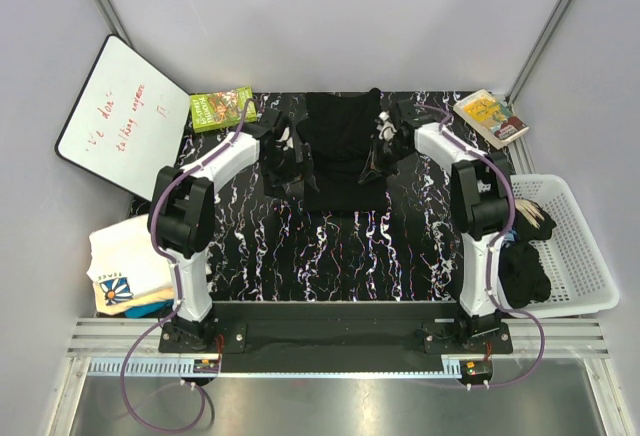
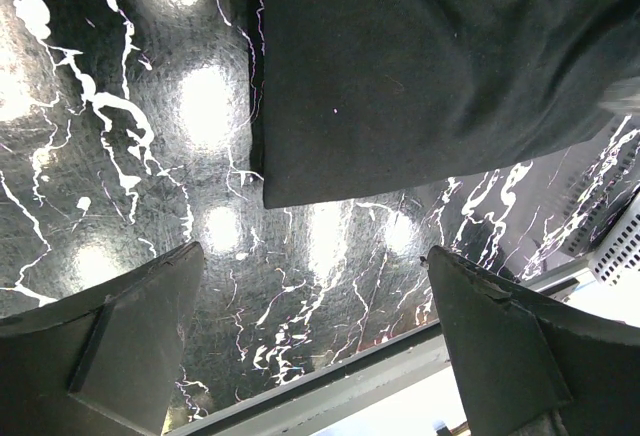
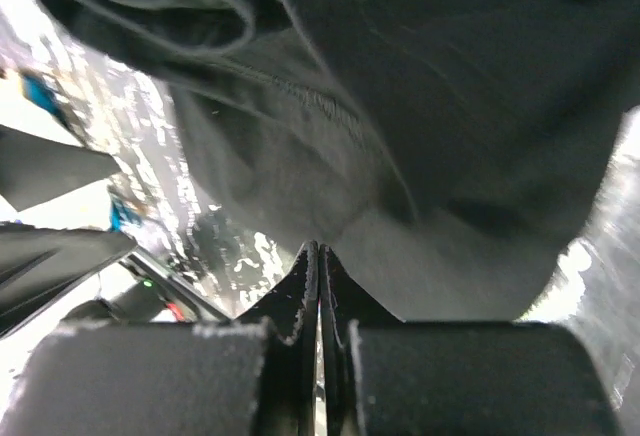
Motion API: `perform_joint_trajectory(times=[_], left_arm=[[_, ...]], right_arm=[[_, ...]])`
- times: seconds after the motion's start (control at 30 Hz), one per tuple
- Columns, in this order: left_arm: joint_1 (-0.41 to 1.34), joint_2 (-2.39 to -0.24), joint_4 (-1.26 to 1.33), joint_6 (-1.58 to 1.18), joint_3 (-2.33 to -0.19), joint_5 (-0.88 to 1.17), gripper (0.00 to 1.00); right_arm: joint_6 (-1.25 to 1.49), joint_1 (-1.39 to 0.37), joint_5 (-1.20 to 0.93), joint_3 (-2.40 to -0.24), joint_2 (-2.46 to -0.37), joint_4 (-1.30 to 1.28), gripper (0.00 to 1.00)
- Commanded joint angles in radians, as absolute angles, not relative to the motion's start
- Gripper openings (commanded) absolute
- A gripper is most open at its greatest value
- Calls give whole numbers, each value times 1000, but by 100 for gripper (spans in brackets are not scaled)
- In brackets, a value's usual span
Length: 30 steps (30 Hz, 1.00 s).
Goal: Fold and stack the t-shirts
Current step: Fold the folded rectangular tshirt in 1/3 of the way
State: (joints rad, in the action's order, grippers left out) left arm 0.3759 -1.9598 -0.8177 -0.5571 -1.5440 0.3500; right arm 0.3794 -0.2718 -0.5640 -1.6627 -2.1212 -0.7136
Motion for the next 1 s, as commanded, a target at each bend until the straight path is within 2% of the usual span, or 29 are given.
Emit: perform_joint_trajectory(times=[0.0,0.33,0.67,0.73,0.77,0.87,0.9,0.97], left_arm=[[376,-1930,-811,-538,-1575,350,99],[376,-1916,-830,-525,-1548,322,99],[376,-1947,-830,-511,-1548,327,99],[374,-1951,-828,-505,-1551,315,99],[376,-1957,-828,-505,-1552,310,99],[374,-1985,-801,-508,-1546,321,94],[374,-1994,-793,-509,-1545,334,91],[376,-2026,-772,-515,-1543,344,84]], right_arm=[[341,-291,-517,-1790,-2193,-759,0],[388,-293,-336,-2136,-2356,-824,0],[472,-295,-190,-2359,-2514,-824,0],[469,-295,-183,-2362,-2496,-825,4],[465,-295,-173,-2352,-2476,-825,6],[430,-290,-106,-2264,-2343,-825,31],[419,-284,-80,-2234,-2307,-824,47],[426,-244,-81,-2113,-2194,-825,58]])
